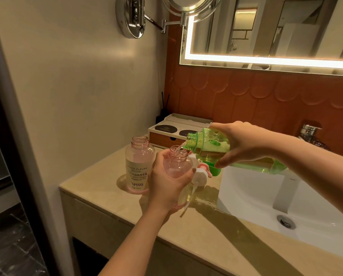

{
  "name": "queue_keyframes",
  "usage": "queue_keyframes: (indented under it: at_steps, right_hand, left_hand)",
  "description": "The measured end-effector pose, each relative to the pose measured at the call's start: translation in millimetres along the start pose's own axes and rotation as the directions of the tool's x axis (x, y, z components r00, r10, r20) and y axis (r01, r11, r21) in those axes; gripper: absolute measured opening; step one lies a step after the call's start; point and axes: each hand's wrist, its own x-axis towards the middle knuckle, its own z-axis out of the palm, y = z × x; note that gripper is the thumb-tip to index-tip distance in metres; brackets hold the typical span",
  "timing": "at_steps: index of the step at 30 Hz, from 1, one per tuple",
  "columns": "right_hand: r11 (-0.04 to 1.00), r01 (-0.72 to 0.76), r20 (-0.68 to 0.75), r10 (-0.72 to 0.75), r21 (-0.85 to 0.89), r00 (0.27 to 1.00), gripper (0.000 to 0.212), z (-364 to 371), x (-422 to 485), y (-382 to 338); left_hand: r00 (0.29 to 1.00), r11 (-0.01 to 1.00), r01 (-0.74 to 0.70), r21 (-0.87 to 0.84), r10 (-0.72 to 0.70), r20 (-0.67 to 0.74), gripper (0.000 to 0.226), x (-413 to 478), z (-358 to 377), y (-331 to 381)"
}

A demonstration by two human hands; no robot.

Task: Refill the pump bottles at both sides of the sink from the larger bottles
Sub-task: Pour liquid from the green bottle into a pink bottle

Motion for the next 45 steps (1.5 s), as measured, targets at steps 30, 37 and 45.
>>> queue_keyframes:
  at_steps: [30, 37, 45]
  right_hand:
    - [0.993, 0.020, -0.005, -0.021, -0.119, 1.000, 0.104, -6.5, 2.1, -1.3]
    - [0.990, 0.033, -0.007, -0.035, -0.135, 0.999, 0.099, -7.9, 1.6, -3.6]
    - [0.995, 0.023, -0.011, -0.024, -0.096, 1.000, 0.102, -4.1, 2.6, -1.7]
  left_hand:
    - [1.000, 0.999, 0.012, -0.041, -0.012, -0.003, 0.063, 0.8, 1.8, -2.1]
    - [1.000, 0.999, 0.001, -0.040, -0.001, -0.010, 0.064, 0.5, 1.7, -1.1]
    - [1.000, 1.000, -0.011, 0.009, 0.011, -0.023, 0.065, 0.5, 1.4, 0.4]
